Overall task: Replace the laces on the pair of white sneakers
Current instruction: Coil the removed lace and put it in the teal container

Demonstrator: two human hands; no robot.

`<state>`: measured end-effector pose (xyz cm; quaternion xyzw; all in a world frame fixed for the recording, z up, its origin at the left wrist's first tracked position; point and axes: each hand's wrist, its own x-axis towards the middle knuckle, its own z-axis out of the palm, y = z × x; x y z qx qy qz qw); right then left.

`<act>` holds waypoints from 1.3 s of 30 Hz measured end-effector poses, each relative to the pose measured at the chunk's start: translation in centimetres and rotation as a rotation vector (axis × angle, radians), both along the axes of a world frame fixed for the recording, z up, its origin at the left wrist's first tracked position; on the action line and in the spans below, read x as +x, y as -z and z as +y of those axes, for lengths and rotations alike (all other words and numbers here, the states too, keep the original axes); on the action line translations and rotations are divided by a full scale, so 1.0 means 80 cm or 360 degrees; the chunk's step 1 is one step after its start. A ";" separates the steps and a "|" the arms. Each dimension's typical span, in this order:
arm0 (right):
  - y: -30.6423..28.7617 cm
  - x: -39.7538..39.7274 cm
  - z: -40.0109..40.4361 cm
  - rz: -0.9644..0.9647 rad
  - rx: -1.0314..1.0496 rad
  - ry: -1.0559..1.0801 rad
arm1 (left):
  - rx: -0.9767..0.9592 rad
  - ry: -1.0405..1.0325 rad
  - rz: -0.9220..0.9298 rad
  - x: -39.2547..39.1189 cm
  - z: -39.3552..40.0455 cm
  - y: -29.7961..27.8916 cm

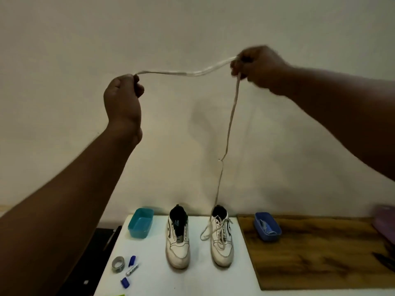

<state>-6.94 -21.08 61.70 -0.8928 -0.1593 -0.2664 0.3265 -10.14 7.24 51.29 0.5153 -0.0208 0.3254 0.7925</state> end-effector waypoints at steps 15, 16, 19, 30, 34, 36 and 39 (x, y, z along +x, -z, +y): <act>-0.169 -0.047 0.014 -0.0057 -0.0324 -0.0023 | 0.0349 -0.0338 0.0286 0.043 0.016 0.015; -0.169 -0.048 0.013 -0.0053 -0.0410 -0.0046 | 0.0379 -0.0339 0.0369 0.046 0.020 0.021; -0.168 -0.051 0.015 -0.0161 -0.0736 0.0019 | 0.0553 -0.0359 0.0611 0.046 0.031 0.045; -0.100 0.002 0.050 0.0449 0.0206 -0.0563 | 0.0874 0.0707 0.0034 0.015 -0.068 -0.029; -0.093 0.006 0.053 0.0397 0.0350 -0.0702 | 0.1085 0.0982 0.0153 0.023 -0.115 -0.062; -0.096 0.008 0.050 0.0344 0.0344 -0.0717 | 0.1254 0.1026 0.0282 0.032 -0.134 -0.043; -0.103 0.011 0.043 0.0307 0.0302 -0.0722 | 0.1493 0.1042 0.0397 0.046 -0.154 0.012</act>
